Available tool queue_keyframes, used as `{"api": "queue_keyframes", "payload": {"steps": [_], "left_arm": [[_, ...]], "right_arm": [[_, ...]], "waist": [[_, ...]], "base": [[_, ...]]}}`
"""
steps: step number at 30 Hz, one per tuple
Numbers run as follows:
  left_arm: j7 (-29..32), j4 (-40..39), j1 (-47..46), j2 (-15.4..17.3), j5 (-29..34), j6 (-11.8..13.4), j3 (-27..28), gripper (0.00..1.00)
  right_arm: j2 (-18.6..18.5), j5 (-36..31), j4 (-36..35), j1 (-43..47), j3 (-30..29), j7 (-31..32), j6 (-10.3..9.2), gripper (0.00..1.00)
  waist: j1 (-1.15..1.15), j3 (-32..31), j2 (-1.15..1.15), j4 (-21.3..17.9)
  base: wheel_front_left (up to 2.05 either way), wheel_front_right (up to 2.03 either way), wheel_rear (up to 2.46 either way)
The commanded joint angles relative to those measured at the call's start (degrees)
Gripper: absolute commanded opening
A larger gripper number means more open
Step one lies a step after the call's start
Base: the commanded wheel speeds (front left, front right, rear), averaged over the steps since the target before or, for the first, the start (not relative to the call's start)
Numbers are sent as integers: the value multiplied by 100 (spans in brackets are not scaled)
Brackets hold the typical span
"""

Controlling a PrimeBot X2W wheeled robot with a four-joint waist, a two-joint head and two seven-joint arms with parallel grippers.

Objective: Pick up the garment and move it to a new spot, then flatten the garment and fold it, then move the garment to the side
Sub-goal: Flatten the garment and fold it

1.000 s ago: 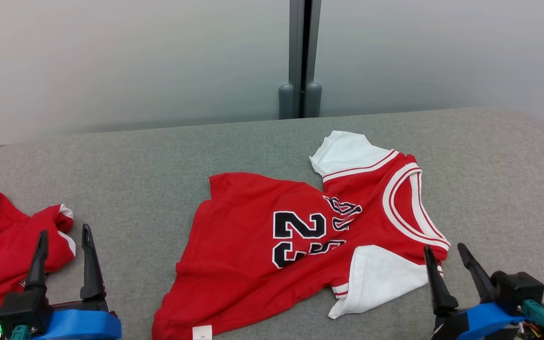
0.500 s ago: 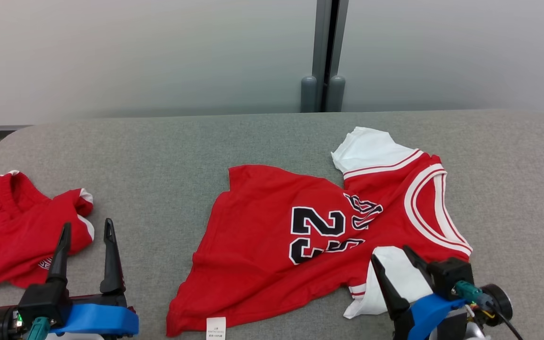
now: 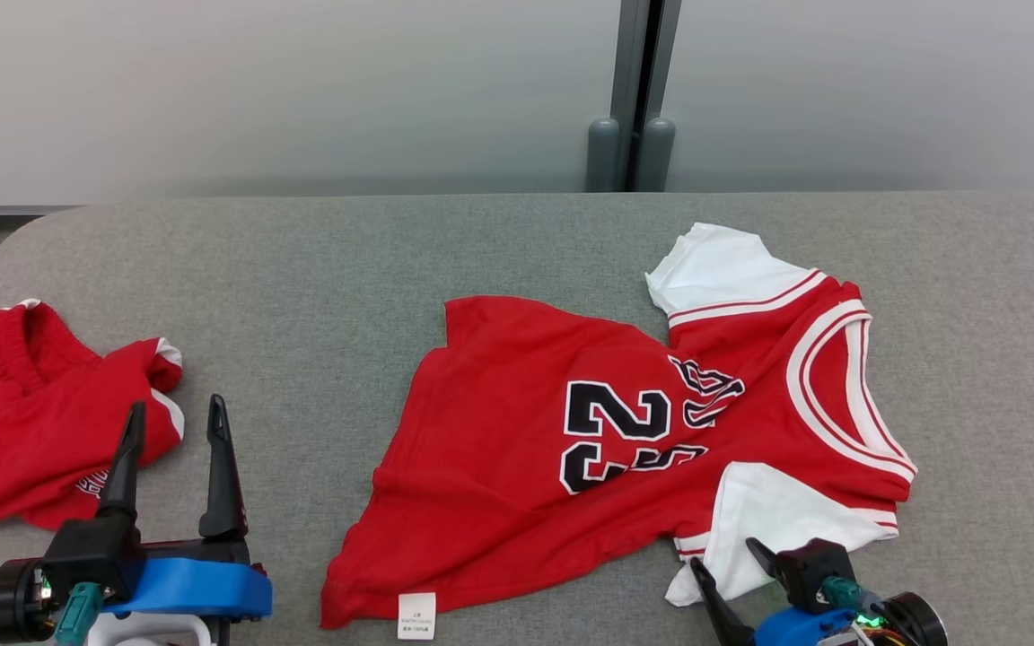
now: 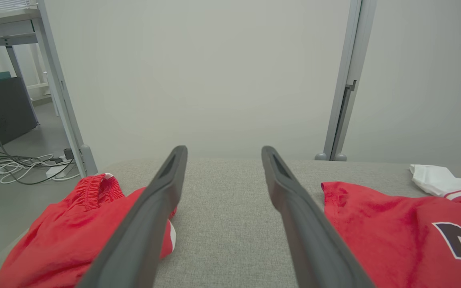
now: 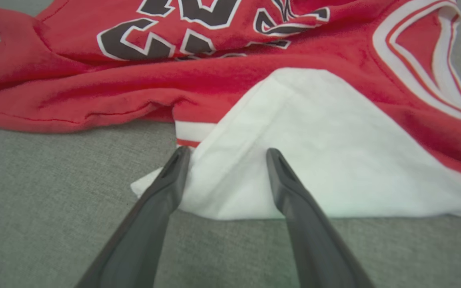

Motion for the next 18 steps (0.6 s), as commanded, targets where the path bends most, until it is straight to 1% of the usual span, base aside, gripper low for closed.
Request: {"api": "queue_keyframes", "payload": {"steps": [1,2,3,4,5,8,11,14,18], "left_arm": [[-28,5,-90,-4,21,-19,14,100],[-28,10,-94,-11,34,-23,21,100],[-28,12,-95,-17,42,-31,29,100],[-28,14,-92,-23,50,-34,38,100],[-28,16,-86,-29,58,-43,51,100],[-28,27,-54,-54,64,-62,83,100],[-28,49,-26,-77,84,-82,88,100],[-28,86,0,-103,111,-116,76,100],[-28,139,5,-130,100,-159,92,100]], "right_arm": [[-13,-66,78,-52,-4,-8,1,100],[-11,-52,175,-81,-17,-47,1,100],[-12,-16,263,-119,-30,-83,1,64],[-12,-5,362,-155,-41,-126,1,5],[-12,29,450,-182,-68,-163,1,0],[-12,134,573,-243,-165,-428,0,0],[-12,453,580,-239,-242,-732,0,0],[-13,698,469,-85,-335,-1024,1,0],[-13,896,146,247,-451,-1226,1,0]], "waist": [[0,2,0,-4],[0,4,0,-9],[0,5,0,-16],[0,4,0,-26],[0,3,0,-39],[0,-7,0,-91],[0,-33,0,-142],[0,-79,0,-195],[0,-116,0,-278]], "base": [[0,0,0],[0,0,0],[0,0,0],[0,0,0],[0,0,0],[0,0,0],[0,0,0],[0,0,0],[0,0,0]]}}
